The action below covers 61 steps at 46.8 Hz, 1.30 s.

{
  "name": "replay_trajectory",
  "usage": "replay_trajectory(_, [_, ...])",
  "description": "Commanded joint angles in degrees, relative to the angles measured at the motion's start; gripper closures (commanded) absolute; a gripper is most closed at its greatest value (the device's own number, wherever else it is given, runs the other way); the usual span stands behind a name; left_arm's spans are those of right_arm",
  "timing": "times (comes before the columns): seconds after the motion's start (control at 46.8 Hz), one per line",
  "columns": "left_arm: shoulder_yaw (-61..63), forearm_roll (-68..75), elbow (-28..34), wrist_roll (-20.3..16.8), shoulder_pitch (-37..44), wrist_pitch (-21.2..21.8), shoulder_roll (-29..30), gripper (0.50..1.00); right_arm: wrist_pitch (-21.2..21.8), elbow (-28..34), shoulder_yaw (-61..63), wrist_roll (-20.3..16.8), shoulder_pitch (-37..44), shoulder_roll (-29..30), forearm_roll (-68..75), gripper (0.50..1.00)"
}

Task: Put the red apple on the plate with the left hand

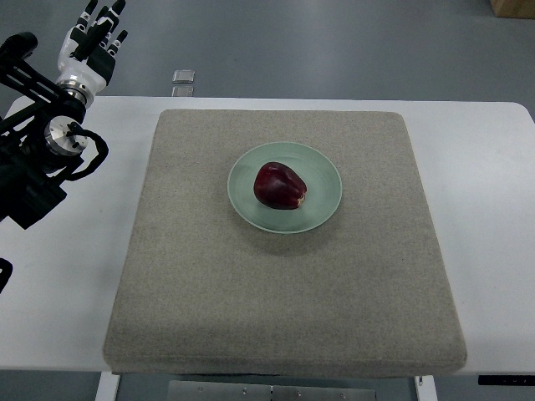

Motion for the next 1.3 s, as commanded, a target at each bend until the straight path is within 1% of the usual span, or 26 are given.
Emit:
replay_trajectory(0.0, [0.0, 0.1, 0.0, 0.0, -0.1, -0.5, 0.0, 0.5, 0.0, 0.0, 0.0, 0.0, 0.0, 0.0, 0.0, 0.57])
replay_trajectory(1.282, [0.1, 0.1, 0.4, 0.1, -0.6, -0.6, -1.8, 0.5, 0.5, 0.1, 0.1, 0.0, 0.0, 0.0, 0.2, 0.57])
